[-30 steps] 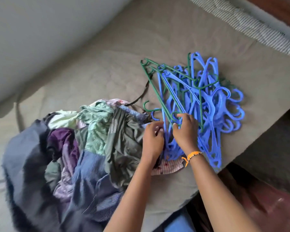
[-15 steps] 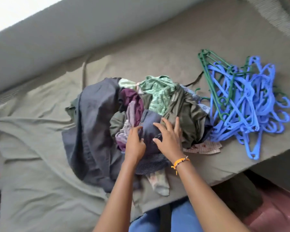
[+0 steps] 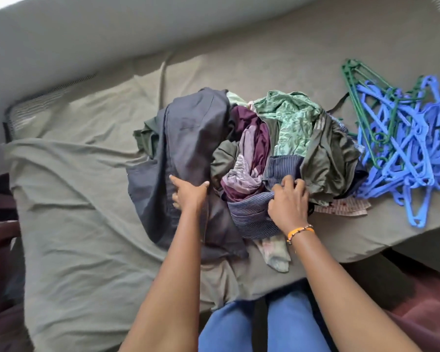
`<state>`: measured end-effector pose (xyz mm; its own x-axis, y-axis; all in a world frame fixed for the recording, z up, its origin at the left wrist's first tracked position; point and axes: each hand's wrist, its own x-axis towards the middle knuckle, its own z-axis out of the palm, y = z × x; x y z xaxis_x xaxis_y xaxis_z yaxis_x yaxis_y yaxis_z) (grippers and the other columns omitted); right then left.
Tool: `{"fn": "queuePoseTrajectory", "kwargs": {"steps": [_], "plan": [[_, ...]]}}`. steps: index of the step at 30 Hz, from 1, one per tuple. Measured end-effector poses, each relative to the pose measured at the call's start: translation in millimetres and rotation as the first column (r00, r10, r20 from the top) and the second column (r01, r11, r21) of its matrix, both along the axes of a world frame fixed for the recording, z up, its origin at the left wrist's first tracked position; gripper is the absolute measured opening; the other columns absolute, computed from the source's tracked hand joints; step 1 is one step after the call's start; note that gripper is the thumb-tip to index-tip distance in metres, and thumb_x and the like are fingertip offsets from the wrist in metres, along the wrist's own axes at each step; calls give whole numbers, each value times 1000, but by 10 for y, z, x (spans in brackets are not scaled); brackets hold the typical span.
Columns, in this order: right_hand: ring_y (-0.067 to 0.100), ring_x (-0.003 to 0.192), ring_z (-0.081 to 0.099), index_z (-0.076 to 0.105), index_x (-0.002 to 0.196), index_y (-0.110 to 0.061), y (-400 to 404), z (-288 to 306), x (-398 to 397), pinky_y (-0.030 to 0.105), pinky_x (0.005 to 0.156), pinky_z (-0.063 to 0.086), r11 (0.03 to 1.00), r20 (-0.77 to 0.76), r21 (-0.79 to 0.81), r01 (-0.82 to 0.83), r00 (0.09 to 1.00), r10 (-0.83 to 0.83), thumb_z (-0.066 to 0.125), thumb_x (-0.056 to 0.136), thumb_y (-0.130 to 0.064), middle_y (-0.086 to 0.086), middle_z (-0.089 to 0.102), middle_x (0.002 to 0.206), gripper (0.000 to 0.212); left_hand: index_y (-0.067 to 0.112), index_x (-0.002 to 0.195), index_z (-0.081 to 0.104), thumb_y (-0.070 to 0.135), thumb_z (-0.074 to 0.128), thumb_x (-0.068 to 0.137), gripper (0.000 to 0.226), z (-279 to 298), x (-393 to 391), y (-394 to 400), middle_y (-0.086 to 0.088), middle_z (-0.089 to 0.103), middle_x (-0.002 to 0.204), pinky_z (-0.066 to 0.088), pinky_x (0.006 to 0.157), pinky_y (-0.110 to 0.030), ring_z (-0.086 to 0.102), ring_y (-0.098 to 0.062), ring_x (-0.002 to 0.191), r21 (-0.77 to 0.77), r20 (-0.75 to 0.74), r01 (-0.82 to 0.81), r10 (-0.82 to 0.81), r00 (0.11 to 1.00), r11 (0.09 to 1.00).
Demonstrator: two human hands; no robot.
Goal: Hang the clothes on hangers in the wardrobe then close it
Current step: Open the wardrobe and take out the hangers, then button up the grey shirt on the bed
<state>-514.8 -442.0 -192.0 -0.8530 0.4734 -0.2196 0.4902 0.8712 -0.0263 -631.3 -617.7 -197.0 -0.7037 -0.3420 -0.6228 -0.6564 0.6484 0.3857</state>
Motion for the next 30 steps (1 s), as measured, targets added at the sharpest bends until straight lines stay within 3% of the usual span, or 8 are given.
{"fn": "queuePoseTrajectory", "kwargs": {"steps": [7, 11, 15, 18, 21, 24, 27, 30], "plan": [[29, 104, 51, 63, 108, -8, -360, 376, -449, 37, 91, 41, 873, -364, -482, -74, 923, -122, 63, 85, -17, 11, 57, 111, 25, 0, 90, 58, 12, 46, 85, 17, 184, 299, 233, -25, 65, 97, 40, 75, -38, 58, -39, 92, 233, -342, 254, -165, 925, 939], [19, 111, 57, 51, 126, -13, -224, 580, -937, 33, 97, 44, 469, -60, -871, 149, 914, -401, 72, 79, -36, 4, 60, 121, 56, 16, 60, 41, 10, 39, 66, 9, 518, 837, 518, -18, 57, 66, 39, 58, -38, 53, -38, 69, 401, -441, 677, -518, 733, 617], [19, 81, 55, 66, 100, -2, 242, 658, -961, 29, 67, 41, 602, 19, -753, 265, 923, -383, 56, 80, -7, 9, 61, 83, 23, 20, 76, 59, 17, 47, 77, 12, 768, 988, 426, -6, 59, 78, 45, 69, -38, 60, -31, 81, 422, -457, 871, -771, 444, 252], [18, 78, 52, 70, 86, -1, 351, 822, -842, 27, 63, 39, 557, -75, -803, 210, 893, -444, 40, 81, 8, 15, 63, 76, 32, 18, 105, 72, 37, 55, 85, 33, 1000, 730, 361, 4, 63, 84, 46, 80, -28, 59, -7, 80, 611, -372, 653, -567, 735, 447], [20, 81, 57, 65, 78, -14, 225, 1114, -632, 26, 69, 46, 380, -102, -912, 157, 810, -577, 34, 81, 14, 0, 64, 71, 42, 9, 106, 65, 68, 51, 80, 65, 1069, 200, 421, -10, 68, 107, 48, 95, -38, 63, -22, 102, 620, -247, 232, -94, 964, 749], [22, 79, 57, 62, 78, 2, 29, 1381, -287, 30, 72, 46, 205, -54, -977, 49, 882, -467, 36, 78, 7, 9, 64, 76, 27, 6, 135, 44, 73, 67, 61, 103, 1111, -62, 598, -13, 56, 131, 48, 97, -37, 56, -28, 117, 749, 49, -10, -41, 998, 663], [22, 87, 54, 60, 86, 13, 68, 1523, -38, 31, 80, 43, 253, 33, -965, 75, 985, -167, 34, 82, 15, 15, 61, 88, 26, 3, 88, 60, 7, 58, 84, 6, 1306, -14, 735, -7, 64, 73, 46, 52, -15, 57, -20, 66, 767, -50, 76, -59, 997, 637], [18, 85, 53, 59, 99, -8, 227, 1658, -58, 24, 73, 41, 235, 79, -954, 186, 913, -401, 45, 95, -7, 1, 59, 87, 15, 6, 89, 59, -6, 39, 80, 25, 1417, 176, 877, -14, 59, 78, 46, 61, -25, 55, -22, 72, 840, -128, 127, -33, 991, 527]]}}
